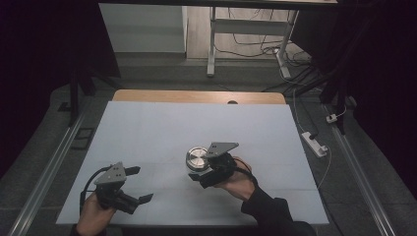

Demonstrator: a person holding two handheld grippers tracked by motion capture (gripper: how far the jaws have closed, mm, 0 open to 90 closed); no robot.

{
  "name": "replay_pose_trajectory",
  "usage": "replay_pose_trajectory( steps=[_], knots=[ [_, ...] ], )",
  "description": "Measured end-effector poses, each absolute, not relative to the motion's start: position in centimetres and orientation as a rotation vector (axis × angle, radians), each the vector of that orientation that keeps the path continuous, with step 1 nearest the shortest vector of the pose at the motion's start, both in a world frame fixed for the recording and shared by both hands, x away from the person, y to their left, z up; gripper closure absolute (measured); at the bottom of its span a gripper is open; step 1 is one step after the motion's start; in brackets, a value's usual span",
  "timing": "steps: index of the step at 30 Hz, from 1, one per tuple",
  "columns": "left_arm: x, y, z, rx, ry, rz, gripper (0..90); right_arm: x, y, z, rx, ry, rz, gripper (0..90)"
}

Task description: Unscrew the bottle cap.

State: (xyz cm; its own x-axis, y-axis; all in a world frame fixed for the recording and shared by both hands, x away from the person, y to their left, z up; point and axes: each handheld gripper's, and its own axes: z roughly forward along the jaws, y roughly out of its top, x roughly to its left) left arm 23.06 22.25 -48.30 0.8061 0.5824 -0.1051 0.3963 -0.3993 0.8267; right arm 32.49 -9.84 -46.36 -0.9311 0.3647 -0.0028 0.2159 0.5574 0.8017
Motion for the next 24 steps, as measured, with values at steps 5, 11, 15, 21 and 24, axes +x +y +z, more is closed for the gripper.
replay_pose_trajectory(
  steps=[5, 11, 15, 21, 24],
  knots=[
    [24.3, 21.0, -47.4, 2.077, 0.683, 0.236, 0.0, 32.4, -9.8, -46.4, 0.481, 2.622, 1.316, 14.5],
    [25.7, 19.6, -46.2, 2.090, 0.626, 0.224, 0.0, 32.3, -9.8, -46.4, 0.466, 2.629, 1.320, 14.5],
    [27.1, 18.7, -45.3, 2.087, 0.588, 0.220, 0.0, 32.3, -9.8, -46.4, 0.450, 2.632, 1.327, 14.5],
    [29.1, 16.8, -44.4, 2.120, 0.491, 0.191, 0.0, 32.3, -9.9, -46.4, 0.444, 2.645, 1.331, 14.5],
    [30.0, 15.6, -44.1, 2.140, 0.418, 0.167, 0.0, 32.3, -9.9, -46.4, 0.434, 2.656, 1.335, 14.5]
  ],
)
